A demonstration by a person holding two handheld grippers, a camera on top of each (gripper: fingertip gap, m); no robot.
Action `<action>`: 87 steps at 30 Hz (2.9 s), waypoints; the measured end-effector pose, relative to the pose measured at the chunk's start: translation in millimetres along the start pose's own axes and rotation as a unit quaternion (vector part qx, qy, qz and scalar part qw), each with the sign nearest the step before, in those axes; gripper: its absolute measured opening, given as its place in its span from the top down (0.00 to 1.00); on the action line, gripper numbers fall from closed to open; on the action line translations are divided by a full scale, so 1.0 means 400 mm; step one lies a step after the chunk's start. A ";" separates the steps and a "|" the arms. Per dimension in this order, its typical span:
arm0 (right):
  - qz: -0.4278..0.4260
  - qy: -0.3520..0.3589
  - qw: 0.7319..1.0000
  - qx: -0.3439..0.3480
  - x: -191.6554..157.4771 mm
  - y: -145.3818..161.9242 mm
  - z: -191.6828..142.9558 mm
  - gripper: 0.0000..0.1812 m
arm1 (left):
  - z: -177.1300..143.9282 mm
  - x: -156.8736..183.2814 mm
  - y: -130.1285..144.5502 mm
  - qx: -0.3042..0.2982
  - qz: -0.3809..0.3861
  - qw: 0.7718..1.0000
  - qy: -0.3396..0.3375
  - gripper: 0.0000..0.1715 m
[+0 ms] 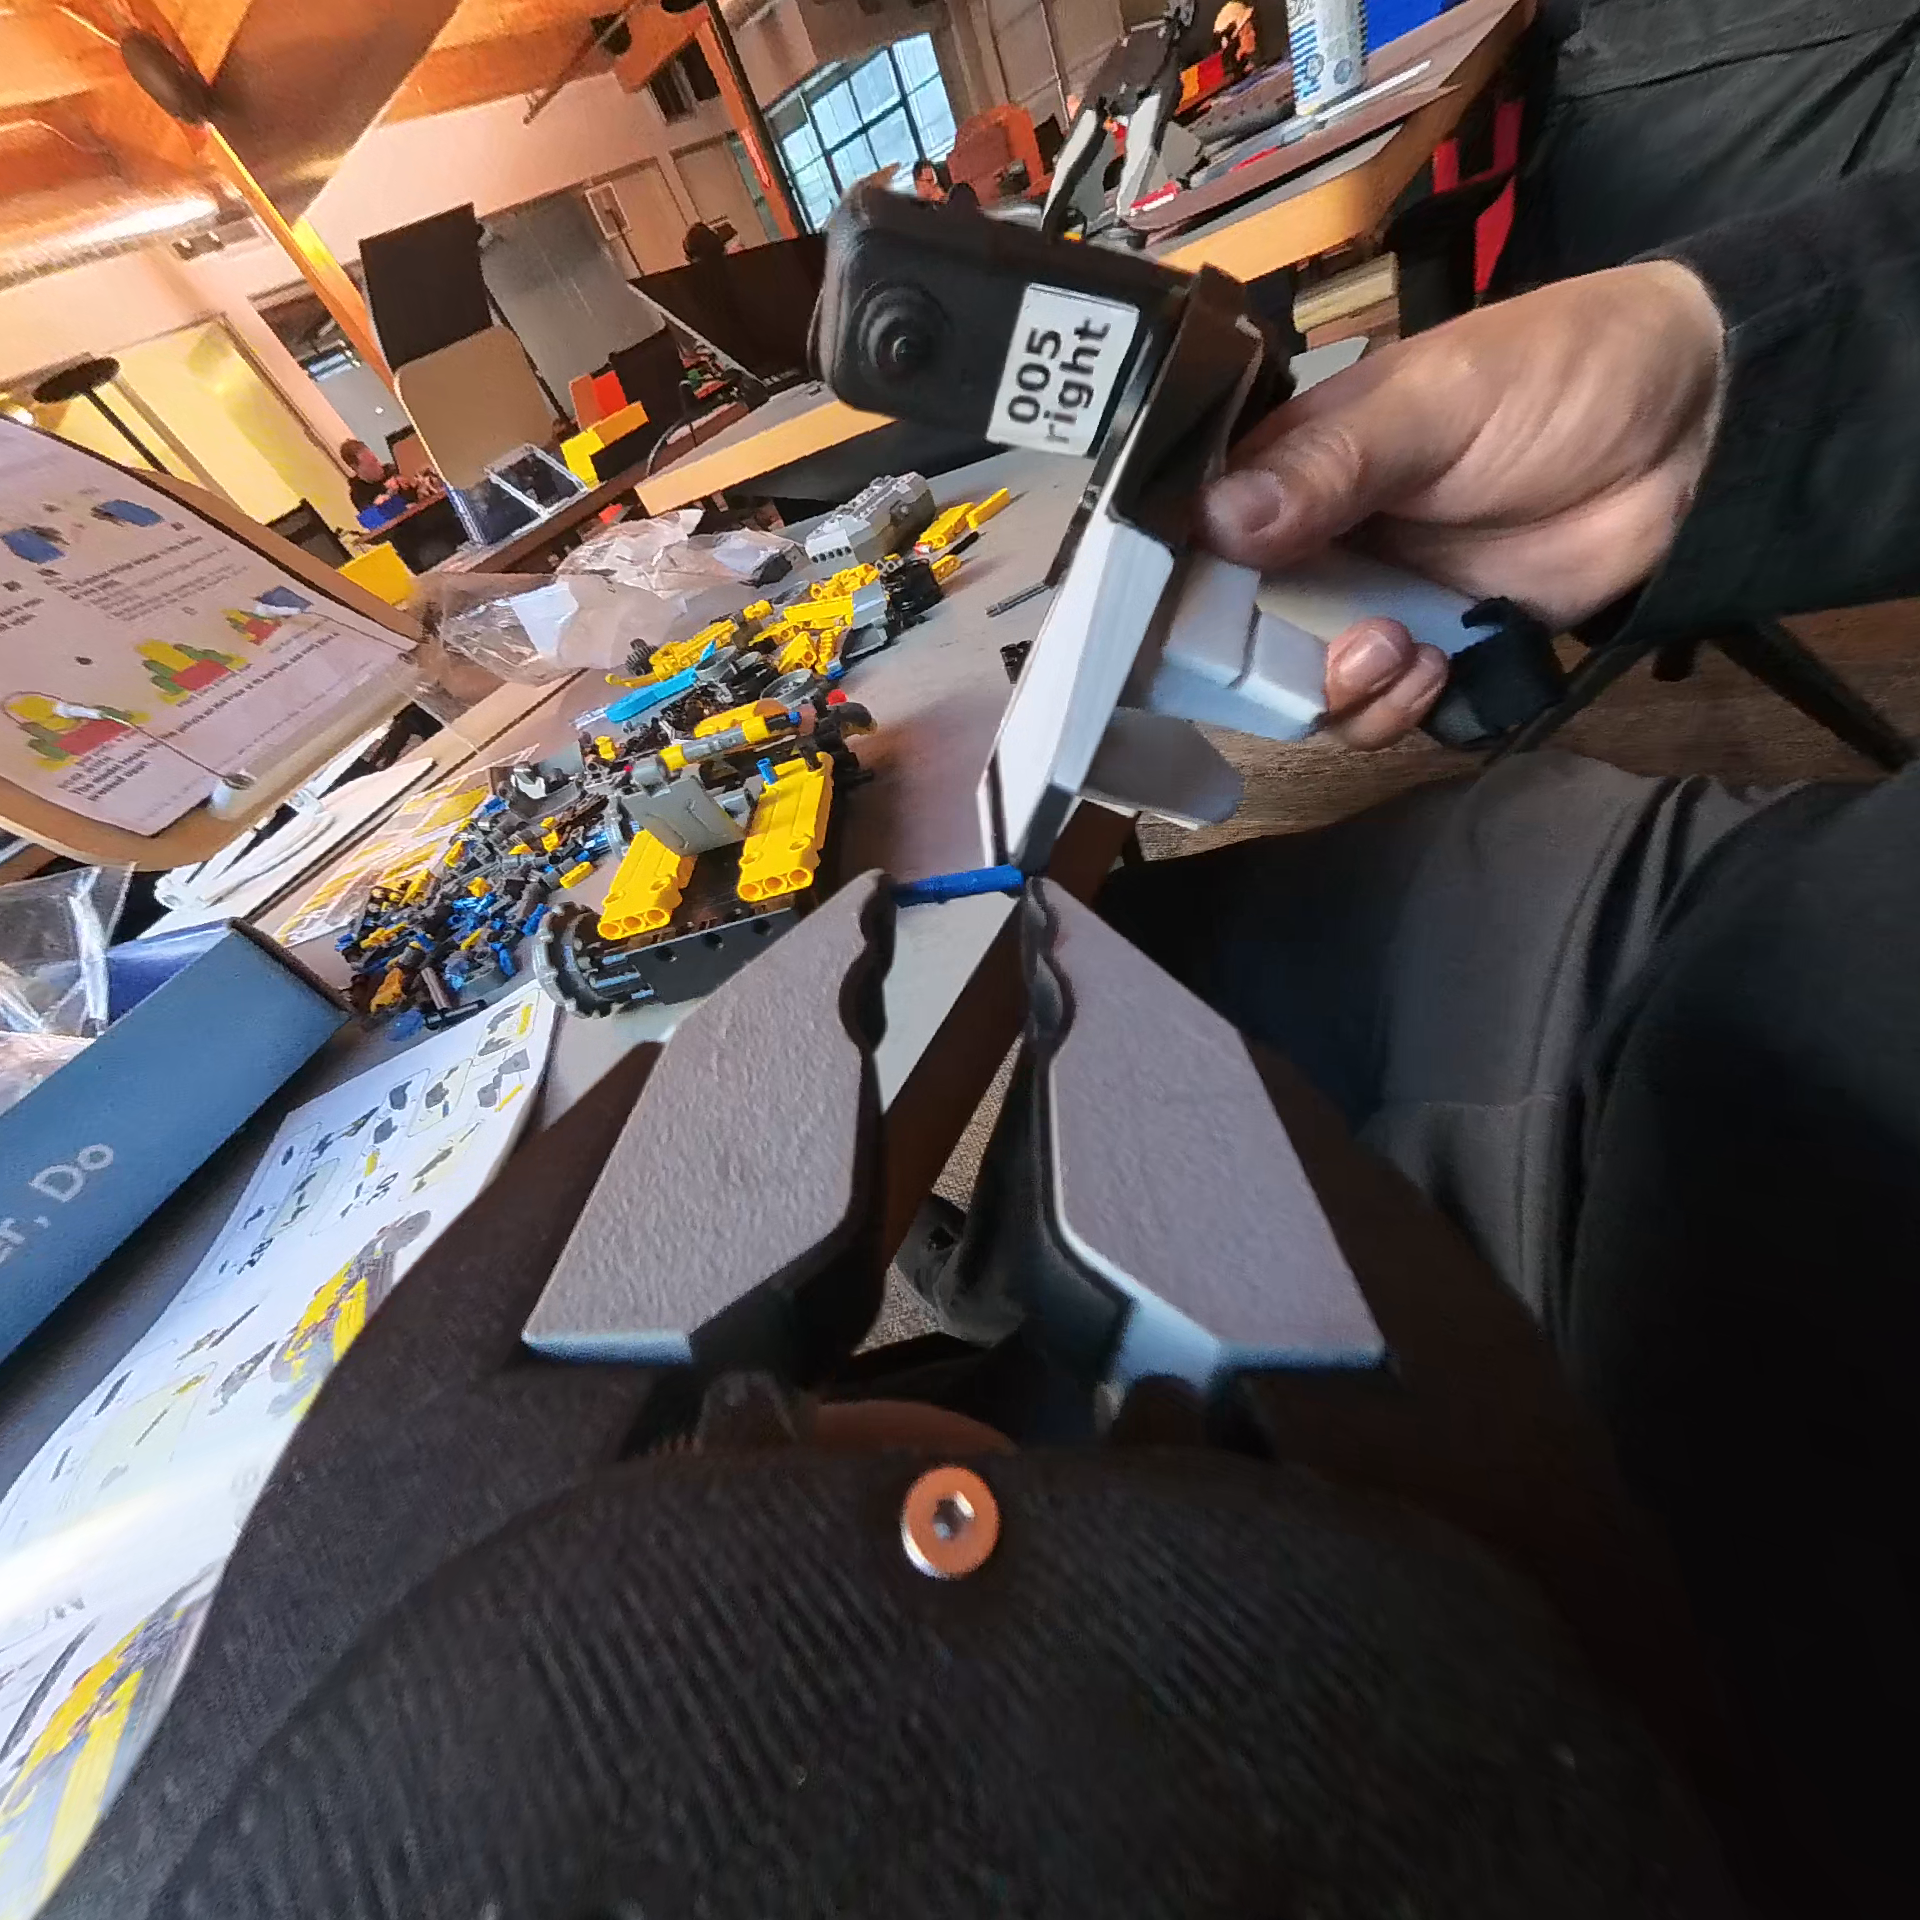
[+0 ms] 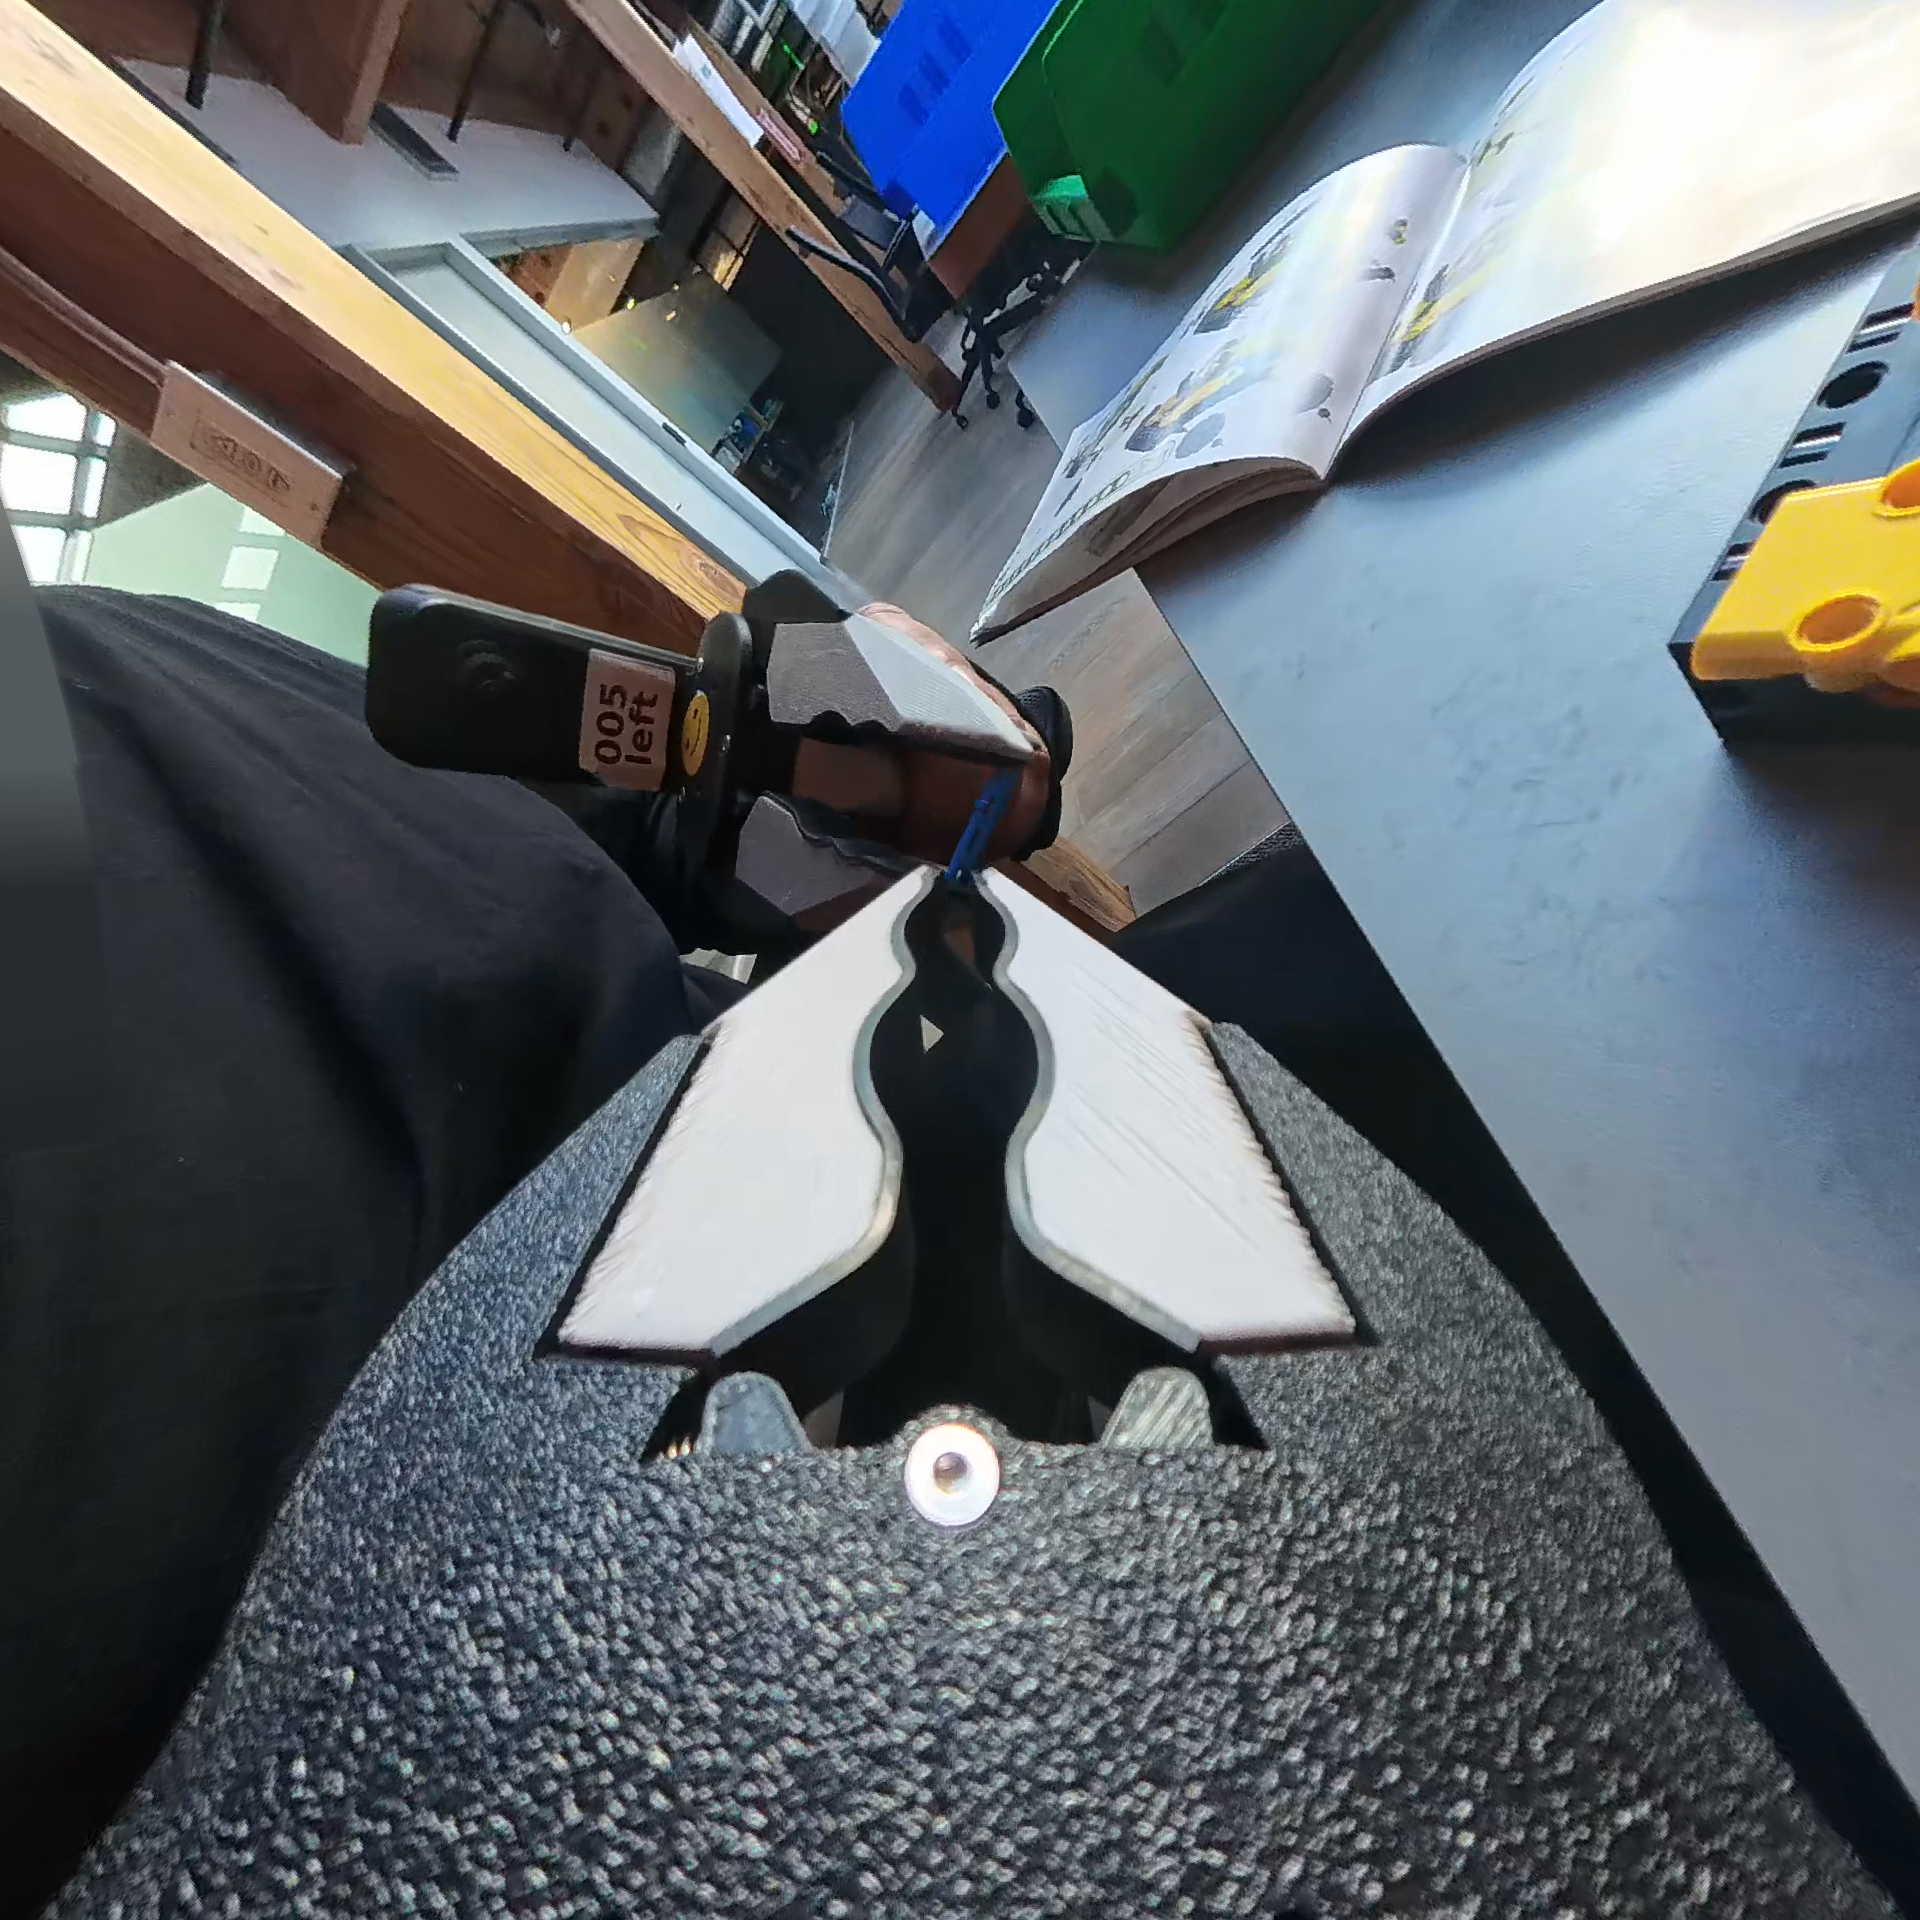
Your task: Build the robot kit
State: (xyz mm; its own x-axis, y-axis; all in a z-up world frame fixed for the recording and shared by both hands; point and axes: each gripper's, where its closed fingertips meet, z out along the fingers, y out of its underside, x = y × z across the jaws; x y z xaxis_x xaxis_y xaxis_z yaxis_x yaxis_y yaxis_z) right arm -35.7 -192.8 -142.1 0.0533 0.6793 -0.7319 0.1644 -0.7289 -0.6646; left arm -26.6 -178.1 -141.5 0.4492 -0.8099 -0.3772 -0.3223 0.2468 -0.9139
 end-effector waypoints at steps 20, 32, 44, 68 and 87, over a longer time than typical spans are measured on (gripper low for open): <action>-0.001 -0.015 0.999 -0.046 -0.004 0.025 0.013 0.96 | 0.000 0.040 -0.005 -0.009 0.145 0.989 -0.012 0.88; -0.014 -0.019 0.994 0.107 -0.010 -0.092 0.009 0.97 | -0.010 0.002 -0.012 0.027 -0.139 0.989 0.043 0.88; -0.047 -0.020 0.988 0.144 -0.010 -0.088 0.042 0.97 | -0.013 -0.026 -0.018 0.056 -0.274 0.958 0.060 0.98; -0.068 -0.009 0.976 0.207 0.004 -0.105 0.035 0.97 | -0.012 -0.034 -0.007 0.064 -0.381 0.916 0.106 0.96; -0.122 0.055 0.978 0.160 0.027 -0.076 0.061 0.97 | -0.012 -0.034 0.030 0.008 -0.296 0.953 0.070 0.99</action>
State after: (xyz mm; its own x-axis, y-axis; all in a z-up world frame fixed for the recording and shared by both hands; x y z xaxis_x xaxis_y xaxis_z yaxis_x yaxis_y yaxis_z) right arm -64.1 -165.4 -133.6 0.1598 0.8289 -0.5361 -0.1307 -0.5205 -0.8438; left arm -40.6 -166.5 -146.4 0.4319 -0.8728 0.2271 -0.0335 -0.2671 -0.9631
